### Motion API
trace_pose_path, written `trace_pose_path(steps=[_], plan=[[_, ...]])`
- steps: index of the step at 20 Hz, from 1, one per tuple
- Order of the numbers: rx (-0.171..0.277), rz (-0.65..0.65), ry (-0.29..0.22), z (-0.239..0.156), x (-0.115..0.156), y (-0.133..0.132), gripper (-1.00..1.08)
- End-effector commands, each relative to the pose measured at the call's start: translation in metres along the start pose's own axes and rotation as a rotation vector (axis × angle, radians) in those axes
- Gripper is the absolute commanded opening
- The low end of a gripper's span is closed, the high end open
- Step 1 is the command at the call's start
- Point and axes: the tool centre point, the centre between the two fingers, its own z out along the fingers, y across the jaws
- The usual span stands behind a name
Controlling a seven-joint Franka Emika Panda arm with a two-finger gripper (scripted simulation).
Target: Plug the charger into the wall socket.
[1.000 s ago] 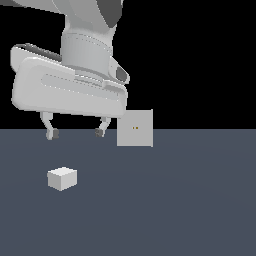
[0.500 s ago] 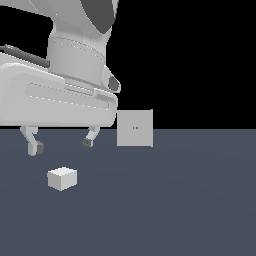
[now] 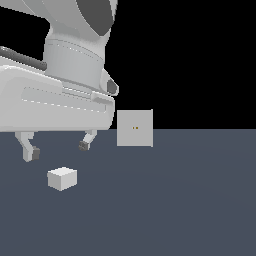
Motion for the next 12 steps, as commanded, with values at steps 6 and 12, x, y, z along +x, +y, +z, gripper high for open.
trace_pose_path(steps=[6, 12], plan=[[0.0, -0.002, -0.001, 0.018, -0.005, -0.001, 1.0], [0.0, -0.005, -0.002, 0.042, -0.012, -0.001, 1.0]])
